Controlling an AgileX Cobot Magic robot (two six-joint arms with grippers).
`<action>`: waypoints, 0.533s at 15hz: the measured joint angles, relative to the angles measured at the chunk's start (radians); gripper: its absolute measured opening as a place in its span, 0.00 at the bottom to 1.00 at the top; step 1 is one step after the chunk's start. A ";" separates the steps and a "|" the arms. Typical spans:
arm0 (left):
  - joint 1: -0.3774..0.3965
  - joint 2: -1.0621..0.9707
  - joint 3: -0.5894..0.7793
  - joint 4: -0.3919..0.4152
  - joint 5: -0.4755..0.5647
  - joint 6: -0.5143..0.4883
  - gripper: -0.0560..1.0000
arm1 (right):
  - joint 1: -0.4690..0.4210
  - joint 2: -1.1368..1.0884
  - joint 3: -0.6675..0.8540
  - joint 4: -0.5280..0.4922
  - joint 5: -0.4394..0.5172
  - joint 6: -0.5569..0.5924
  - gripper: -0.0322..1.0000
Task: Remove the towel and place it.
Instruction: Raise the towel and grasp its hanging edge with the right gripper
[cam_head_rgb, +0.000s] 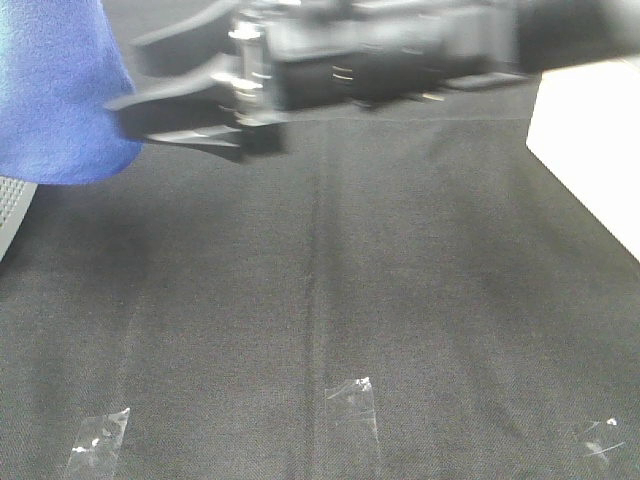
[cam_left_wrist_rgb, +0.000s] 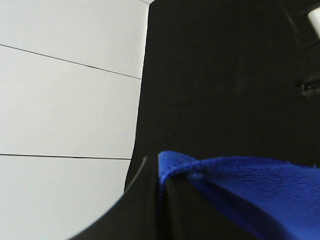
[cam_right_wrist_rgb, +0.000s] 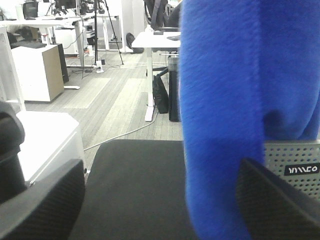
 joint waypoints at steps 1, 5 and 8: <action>0.000 0.002 0.000 -0.008 0.000 0.000 0.05 | 0.005 0.030 -0.045 0.000 -0.007 0.024 0.80; 0.000 0.005 0.000 -0.023 0.000 0.000 0.05 | 0.006 0.125 -0.189 0.000 -0.026 0.099 0.80; 0.000 0.007 0.000 -0.023 -0.013 0.000 0.05 | 0.040 0.156 -0.237 0.000 0.049 0.102 0.80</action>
